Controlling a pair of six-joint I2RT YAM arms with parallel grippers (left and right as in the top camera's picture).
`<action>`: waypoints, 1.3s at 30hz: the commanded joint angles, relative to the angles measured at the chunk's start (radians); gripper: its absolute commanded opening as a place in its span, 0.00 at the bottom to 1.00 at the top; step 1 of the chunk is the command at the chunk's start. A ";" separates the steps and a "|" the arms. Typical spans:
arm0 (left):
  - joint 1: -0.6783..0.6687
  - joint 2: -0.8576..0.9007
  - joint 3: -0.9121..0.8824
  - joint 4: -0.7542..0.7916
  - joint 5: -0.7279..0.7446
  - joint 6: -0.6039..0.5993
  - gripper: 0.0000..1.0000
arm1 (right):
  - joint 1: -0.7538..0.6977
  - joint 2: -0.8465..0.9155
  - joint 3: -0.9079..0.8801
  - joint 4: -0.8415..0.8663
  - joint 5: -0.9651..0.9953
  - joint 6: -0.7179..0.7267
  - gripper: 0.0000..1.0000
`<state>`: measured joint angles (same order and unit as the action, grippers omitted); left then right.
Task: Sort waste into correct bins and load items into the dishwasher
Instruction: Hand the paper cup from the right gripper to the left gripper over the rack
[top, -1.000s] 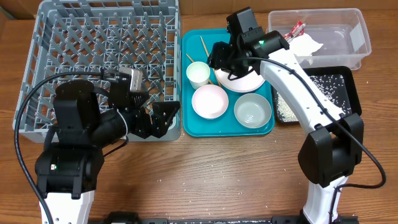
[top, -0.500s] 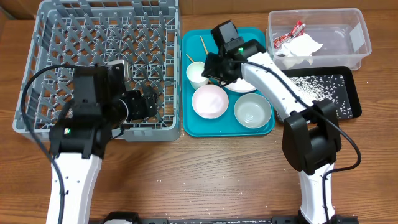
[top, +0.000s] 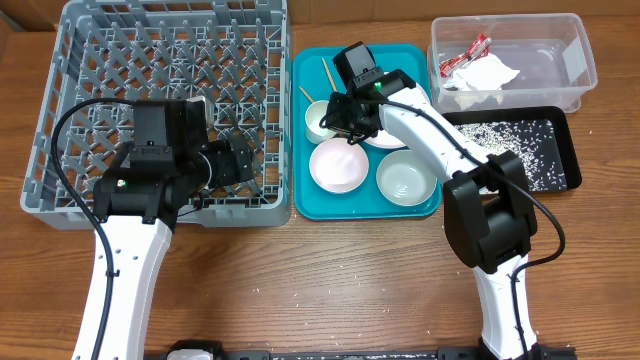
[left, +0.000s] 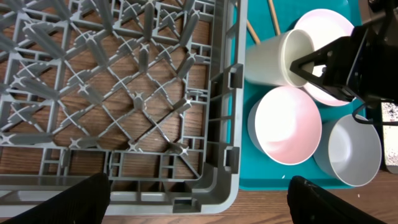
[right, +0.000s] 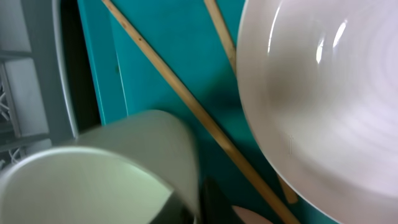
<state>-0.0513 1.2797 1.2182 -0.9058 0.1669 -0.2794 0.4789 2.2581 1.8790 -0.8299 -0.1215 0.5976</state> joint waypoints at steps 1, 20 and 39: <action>0.007 0.001 0.024 0.005 -0.021 -0.009 0.92 | -0.003 -0.008 0.025 0.010 0.015 -0.003 0.04; 0.218 0.066 0.036 0.078 1.077 0.163 1.00 | -0.315 -0.216 0.145 -0.229 -0.977 -0.300 0.04; 0.222 0.245 0.036 0.208 1.413 0.063 1.00 | -0.089 -0.213 0.141 -0.152 -1.035 -0.240 0.04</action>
<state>0.1646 1.5200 1.2316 -0.7021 1.5333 -0.1711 0.3721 2.0476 2.0190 -0.9932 -1.1790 0.3035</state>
